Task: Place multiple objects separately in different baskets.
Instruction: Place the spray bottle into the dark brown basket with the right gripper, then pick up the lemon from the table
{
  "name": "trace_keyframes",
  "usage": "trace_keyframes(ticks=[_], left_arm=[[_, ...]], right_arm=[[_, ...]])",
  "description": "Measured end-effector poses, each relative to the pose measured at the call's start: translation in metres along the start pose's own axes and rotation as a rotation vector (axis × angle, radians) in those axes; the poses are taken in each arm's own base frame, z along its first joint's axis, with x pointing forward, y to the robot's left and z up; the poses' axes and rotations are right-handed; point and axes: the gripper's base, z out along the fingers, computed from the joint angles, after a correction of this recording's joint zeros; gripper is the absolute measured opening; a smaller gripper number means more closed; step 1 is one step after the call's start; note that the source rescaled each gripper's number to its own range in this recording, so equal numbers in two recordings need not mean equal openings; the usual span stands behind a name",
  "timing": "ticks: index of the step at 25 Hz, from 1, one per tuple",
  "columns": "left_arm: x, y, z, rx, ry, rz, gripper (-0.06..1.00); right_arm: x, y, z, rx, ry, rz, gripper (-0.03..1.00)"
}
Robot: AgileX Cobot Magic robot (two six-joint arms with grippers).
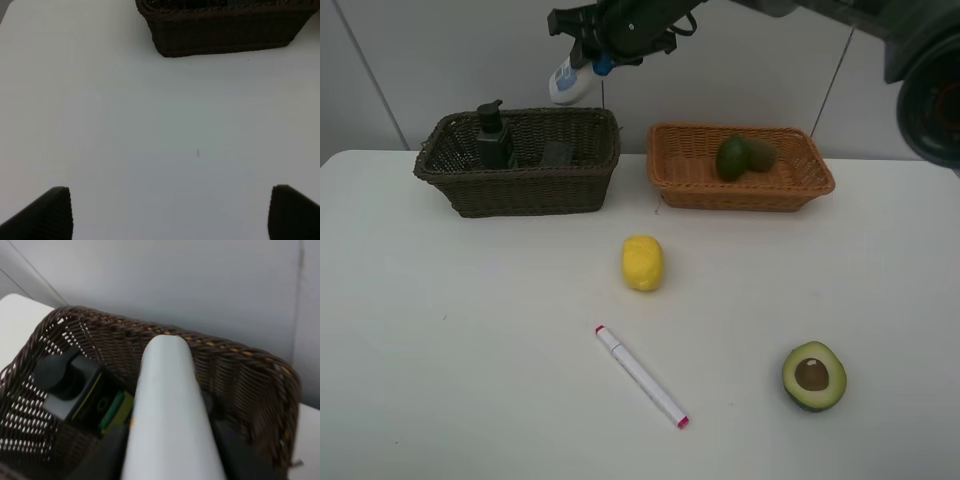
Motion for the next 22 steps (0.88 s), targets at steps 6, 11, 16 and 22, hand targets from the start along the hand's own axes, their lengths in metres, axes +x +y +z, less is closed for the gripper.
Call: trace_keyframes(ticks=[6, 11, 16, 22], left_arm=[[0.0, 0.0, 0.0, 0.0, 0.0, 0.0, 1.0], [0.0, 0.0, 0.0, 0.0, 0.0, 0.0, 1.0], [0.0, 0.0, 0.0, 0.0, 0.0, 0.0, 1.0], [0.0, 0.0, 0.0, 0.0, 0.0, 0.001, 1.0]], right_arm=[[0.026, -0.014, 0.048, 0.019, 0.009, 0.005, 0.3], [0.018, -0.014, 0.047, 0.021, -0.06, -0.005, 0.76], [0.02, -0.013, 0.045, 0.024, -0.023, -0.01, 0.98], [0.007, -0.001, -0.013, 0.052, 0.182, -0.058, 0.99]])
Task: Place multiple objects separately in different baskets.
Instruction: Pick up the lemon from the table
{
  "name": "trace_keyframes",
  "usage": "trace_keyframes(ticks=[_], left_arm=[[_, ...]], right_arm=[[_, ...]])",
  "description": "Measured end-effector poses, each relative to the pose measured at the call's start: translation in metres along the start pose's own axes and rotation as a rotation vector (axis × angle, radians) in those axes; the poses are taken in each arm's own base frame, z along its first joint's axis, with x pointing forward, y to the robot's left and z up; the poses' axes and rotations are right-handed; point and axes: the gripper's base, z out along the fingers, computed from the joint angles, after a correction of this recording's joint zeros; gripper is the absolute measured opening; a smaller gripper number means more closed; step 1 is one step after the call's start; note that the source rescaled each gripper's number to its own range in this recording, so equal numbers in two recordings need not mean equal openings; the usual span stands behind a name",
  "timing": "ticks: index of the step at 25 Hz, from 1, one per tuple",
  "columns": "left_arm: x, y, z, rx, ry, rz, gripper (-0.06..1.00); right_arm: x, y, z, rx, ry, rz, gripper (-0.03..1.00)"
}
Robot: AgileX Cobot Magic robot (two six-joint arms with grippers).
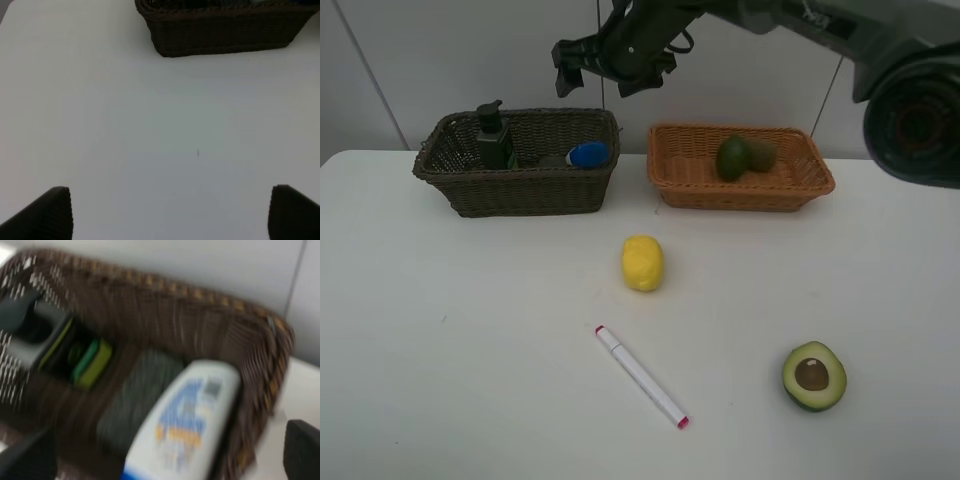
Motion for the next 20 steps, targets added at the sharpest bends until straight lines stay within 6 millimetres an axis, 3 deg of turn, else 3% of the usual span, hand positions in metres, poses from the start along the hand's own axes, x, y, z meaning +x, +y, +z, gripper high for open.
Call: trace_keyframes(ticks=[3, 5, 11, 15, 20], left_arm=[[0.0, 0.0, 0.0, 0.0, 0.0, 0.0, 1.0], [0.0, 0.0, 0.0, 0.0, 0.0, 0.0, 1.0], [0.0, 0.0, 0.0, 0.0, 0.0, 0.0, 1.0], [0.0, 0.0, 0.0, 0.0, 0.0, 0.0, 1.0], [0.0, 0.0, 0.0, 0.0, 0.0, 0.0, 1.0]], right_arm=[[0.001, 0.006, -0.044, 0.008, 0.123, -0.016, 1.0], [0.001, 0.008, -0.058, 0.01, 0.15, -0.013, 0.99], [0.011, 0.008, -0.071, 0.011, 0.198, 0.004, 1.0], [0.047, 0.004, -0.064, 0.016, 0.348, 0.036, 1.0], [0.119, -0.006, -0.044, 0.037, 0.621, 0.097, 1.0]])
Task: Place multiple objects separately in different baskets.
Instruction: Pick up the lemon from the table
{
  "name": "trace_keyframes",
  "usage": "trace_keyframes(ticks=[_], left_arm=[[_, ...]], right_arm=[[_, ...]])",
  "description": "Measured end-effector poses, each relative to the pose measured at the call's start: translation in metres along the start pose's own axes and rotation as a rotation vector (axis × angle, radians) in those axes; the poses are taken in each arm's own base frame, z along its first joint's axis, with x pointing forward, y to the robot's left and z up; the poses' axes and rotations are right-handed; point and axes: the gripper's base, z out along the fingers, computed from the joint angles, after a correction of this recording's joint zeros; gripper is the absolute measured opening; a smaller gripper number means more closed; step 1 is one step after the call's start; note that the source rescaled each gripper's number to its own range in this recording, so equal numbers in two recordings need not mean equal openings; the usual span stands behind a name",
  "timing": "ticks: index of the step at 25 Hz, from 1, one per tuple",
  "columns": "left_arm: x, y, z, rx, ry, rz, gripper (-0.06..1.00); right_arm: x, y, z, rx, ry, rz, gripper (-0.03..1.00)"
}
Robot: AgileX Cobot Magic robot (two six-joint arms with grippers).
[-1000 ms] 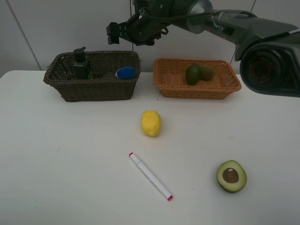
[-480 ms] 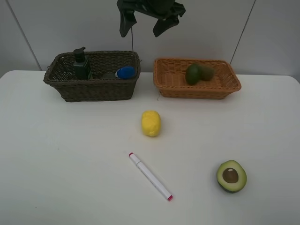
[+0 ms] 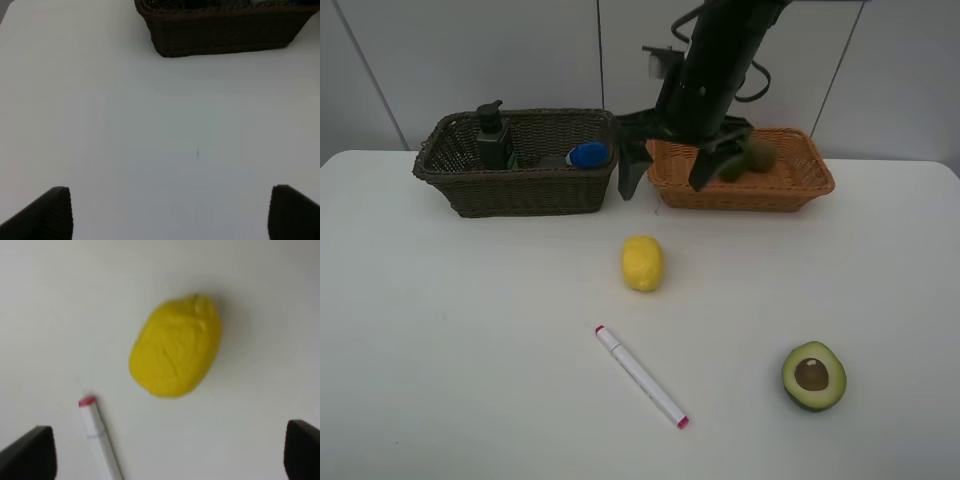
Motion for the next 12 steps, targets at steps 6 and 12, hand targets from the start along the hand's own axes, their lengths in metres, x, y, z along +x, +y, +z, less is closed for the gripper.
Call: trace_keyframes(ticks=[6, 12], left_arm=[[0.0, 0.0, 0.0, 0.0, 0.0, 0.0, 1.0], [0.0, 0.0, 0.0, 0.0, 0.0, 0.0, 1.0]], right_arm=[[0.027, 0.001, 0.048, 0.005, 0.09, 0.022, 1.0], [0.018, 0.012, 0.063, -0.012, -0.003, 0.014, 1.0]])
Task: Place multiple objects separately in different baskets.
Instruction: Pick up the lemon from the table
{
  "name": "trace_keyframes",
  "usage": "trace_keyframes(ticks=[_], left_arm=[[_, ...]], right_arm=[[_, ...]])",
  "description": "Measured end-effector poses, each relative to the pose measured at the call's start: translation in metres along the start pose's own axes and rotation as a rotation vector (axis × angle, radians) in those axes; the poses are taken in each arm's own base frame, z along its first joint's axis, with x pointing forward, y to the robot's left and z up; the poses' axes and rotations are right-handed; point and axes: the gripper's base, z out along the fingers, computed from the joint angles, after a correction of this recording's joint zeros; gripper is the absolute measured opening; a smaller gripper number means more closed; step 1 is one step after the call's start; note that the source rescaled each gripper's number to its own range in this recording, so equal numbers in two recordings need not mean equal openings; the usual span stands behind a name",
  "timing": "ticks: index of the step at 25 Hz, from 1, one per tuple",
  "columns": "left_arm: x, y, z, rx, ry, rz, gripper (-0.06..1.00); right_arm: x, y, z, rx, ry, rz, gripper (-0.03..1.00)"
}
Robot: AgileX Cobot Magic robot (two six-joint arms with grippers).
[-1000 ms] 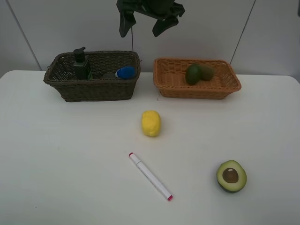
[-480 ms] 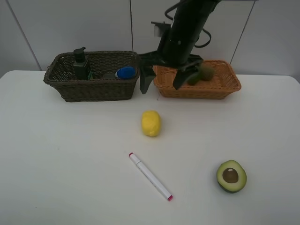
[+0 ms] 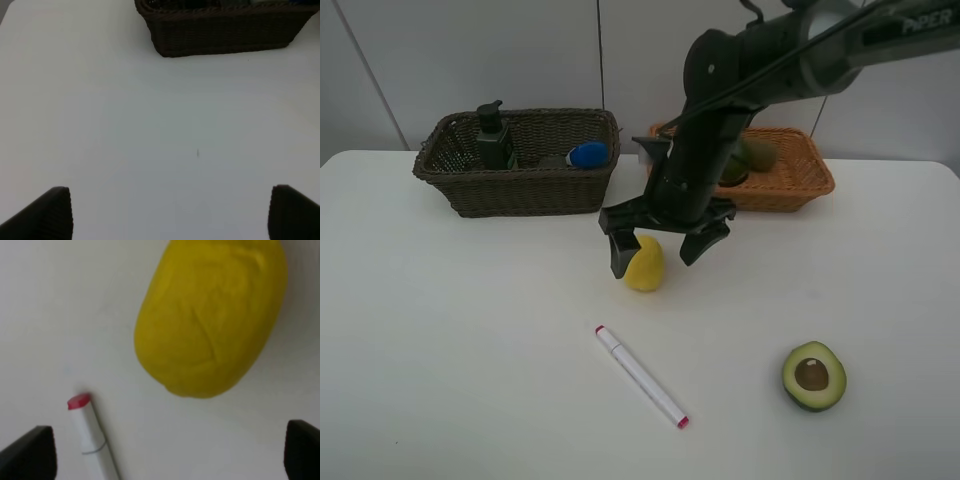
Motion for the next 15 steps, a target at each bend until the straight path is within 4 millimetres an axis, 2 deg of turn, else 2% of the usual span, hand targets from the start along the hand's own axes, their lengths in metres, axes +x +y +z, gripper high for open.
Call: trace_keyframes(ticks=[11, 15], left_arm=[[0.0, 0.0, 0.0, 0.0, 0.0, 0.0, 1.0], [0.0, 0.0, 0.0, 0.0, 0.0, 0.0, 1.0]], right_arm=[[-0.027, -0.003, 0.031, 0.011, -0.116, -0.003, 1.0], [-0.034, -0.005, 0.046, 0.018, -0.101, -0.003, 1.0]])
